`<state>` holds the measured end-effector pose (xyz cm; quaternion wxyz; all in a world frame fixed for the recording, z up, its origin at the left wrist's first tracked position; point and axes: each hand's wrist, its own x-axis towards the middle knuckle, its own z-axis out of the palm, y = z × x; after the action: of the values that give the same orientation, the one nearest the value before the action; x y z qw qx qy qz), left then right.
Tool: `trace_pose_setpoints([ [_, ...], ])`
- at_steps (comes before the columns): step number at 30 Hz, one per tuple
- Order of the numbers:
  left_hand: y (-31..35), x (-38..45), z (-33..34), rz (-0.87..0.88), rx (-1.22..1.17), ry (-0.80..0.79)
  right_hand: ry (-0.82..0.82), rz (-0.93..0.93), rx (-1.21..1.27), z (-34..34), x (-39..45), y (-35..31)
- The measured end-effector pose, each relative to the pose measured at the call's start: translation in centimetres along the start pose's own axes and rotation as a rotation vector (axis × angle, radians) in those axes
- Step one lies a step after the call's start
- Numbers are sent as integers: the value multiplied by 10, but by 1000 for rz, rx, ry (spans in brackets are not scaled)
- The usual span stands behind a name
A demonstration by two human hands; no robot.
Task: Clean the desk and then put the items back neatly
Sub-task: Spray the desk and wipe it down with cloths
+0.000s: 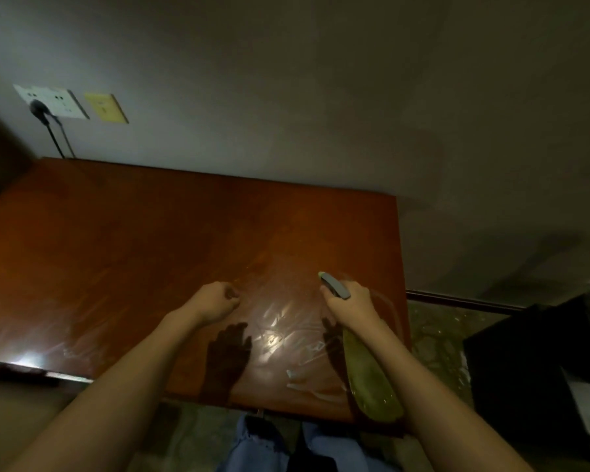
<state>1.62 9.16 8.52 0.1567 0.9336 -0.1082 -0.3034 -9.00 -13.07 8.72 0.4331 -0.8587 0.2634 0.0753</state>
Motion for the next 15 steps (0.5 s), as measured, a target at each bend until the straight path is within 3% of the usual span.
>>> trace_pose_setpoints([
  [3, -8, -9, 4, 16, -8, 9, 82, -69, 67, 8, -23, -3],
  [7, -36, -36, 10, -22, -22, 0, -58, 84, 72, 40, -50, 5],
  [15, -96, -89, 30, 6, -44, -64, 54, 67, 86, 75, -127, 12],
])
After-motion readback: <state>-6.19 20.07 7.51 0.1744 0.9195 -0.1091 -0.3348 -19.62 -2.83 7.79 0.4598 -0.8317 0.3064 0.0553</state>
